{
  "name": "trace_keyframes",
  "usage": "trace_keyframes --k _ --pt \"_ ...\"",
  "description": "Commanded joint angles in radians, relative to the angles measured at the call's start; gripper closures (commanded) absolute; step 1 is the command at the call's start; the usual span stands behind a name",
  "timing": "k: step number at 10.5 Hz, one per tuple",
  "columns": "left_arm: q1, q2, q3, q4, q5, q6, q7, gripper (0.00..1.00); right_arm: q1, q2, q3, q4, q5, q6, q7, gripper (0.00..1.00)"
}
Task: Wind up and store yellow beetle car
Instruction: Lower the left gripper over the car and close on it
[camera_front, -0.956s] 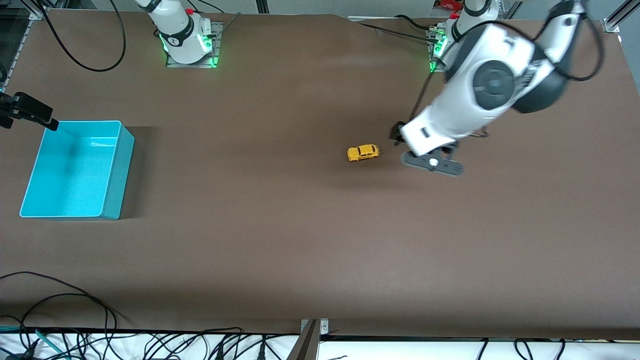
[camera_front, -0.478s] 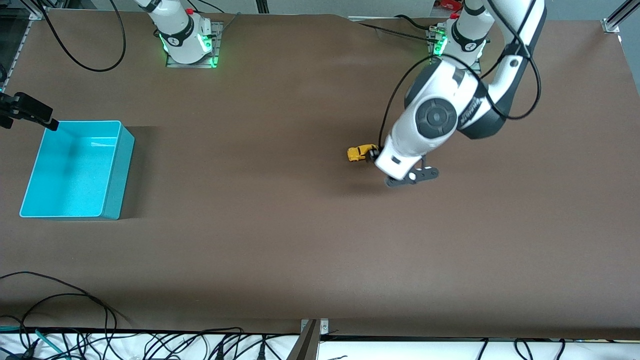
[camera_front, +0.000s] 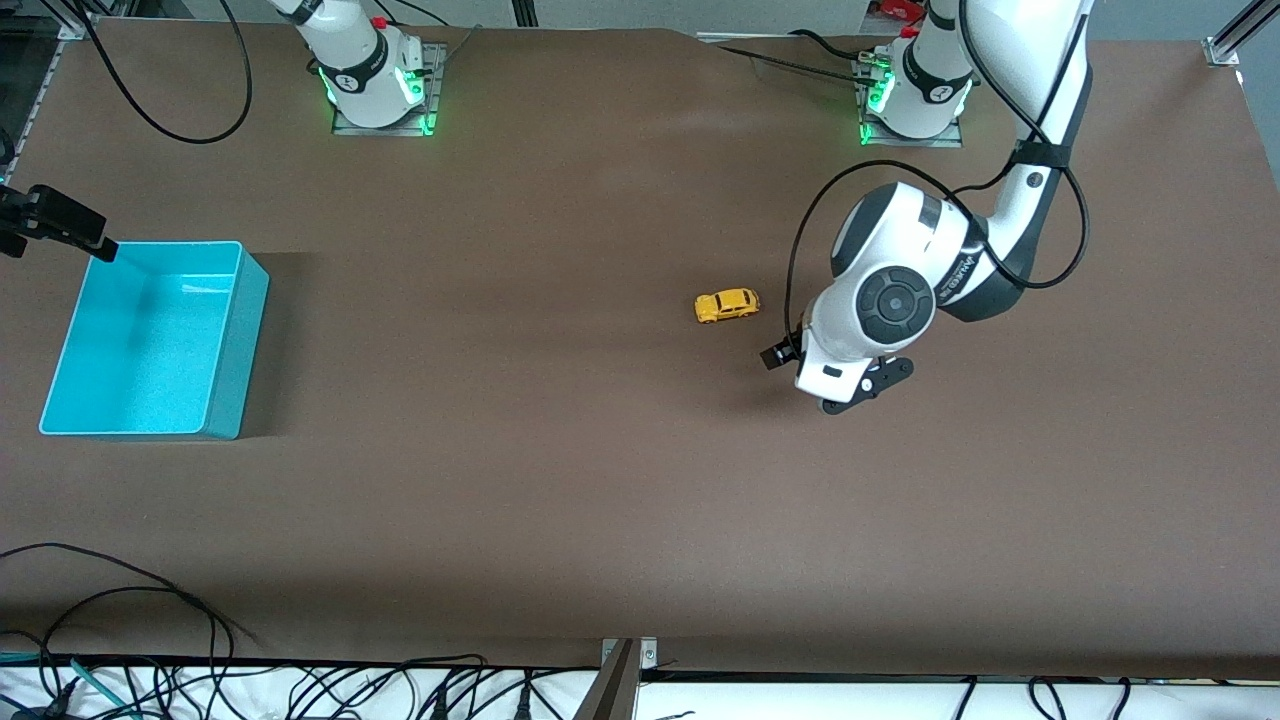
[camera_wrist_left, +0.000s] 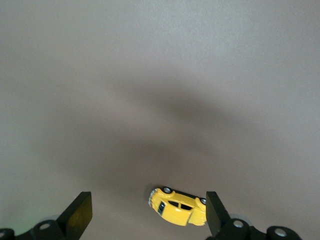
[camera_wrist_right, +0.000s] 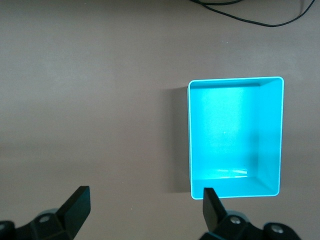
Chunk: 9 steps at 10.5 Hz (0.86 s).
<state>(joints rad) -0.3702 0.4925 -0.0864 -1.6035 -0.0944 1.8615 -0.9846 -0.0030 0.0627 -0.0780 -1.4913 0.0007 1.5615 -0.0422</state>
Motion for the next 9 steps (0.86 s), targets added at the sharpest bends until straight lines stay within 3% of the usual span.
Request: trace_keyframes --k 1,6,9 --pt "-0.013 -0.003 0.008 0.005 -0.011 0.002 -0.313 0.01 -0.006 0.005 0.004 0.019 0.012 -0.006 0.002 0.0" --pt "0.033 -0.012 0.008 -0.073 -0.085 0.008 -0.702 0.0 -0.005 0.005 0.004 0.019 0.012 -0.006 0.002 0.0" --pt "-0.057 -0.008 0.007 -0.145 -0.09 0.143 -0.908 0.01 -0.005 0.005 0.004 0.019 0.012 -0.006 0.002 0.0"
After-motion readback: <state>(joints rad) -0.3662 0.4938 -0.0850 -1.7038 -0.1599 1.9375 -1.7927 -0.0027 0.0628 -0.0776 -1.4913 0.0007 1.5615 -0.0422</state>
